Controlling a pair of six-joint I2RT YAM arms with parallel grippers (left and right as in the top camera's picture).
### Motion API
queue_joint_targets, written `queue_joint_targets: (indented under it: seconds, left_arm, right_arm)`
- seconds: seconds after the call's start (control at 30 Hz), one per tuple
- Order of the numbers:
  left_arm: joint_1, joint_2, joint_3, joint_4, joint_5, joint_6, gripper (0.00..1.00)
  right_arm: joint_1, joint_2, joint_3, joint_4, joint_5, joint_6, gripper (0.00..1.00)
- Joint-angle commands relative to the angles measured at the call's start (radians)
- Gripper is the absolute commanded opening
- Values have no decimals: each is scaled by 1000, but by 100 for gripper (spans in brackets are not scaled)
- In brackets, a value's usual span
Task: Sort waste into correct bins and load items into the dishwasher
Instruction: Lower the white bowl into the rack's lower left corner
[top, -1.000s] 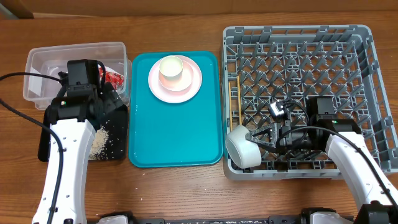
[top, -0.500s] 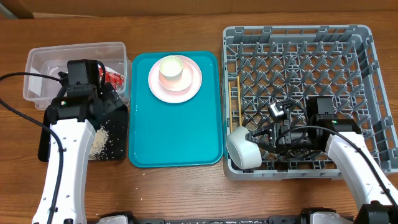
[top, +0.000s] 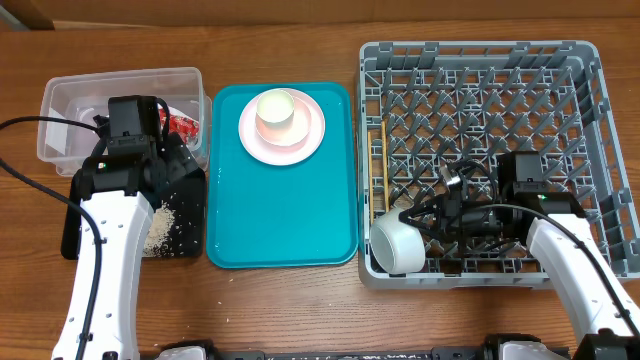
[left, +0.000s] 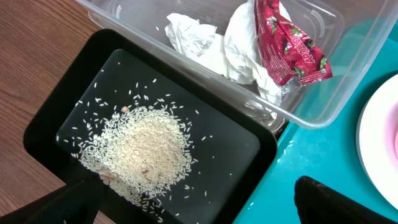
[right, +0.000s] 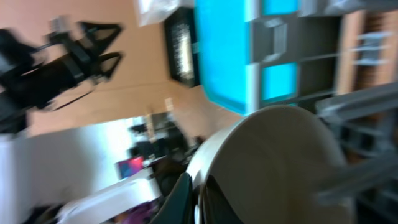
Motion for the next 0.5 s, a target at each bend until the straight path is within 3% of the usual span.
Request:
queue_joint_targets:
  seconds: [0.0,0.23,0.47]
  left_arm:
    - [3,-10,11,0,10,11,100]
    - [3,-10,11,1,10,11,100]
    - [3,-10,11,1,10,11,100]
  right_arm:
    - [6,4,-9,-1,253,-18,4]
    - [-20,4,16,-4,418,62,6]
    - [-66,4,130,-43,483,84,13]
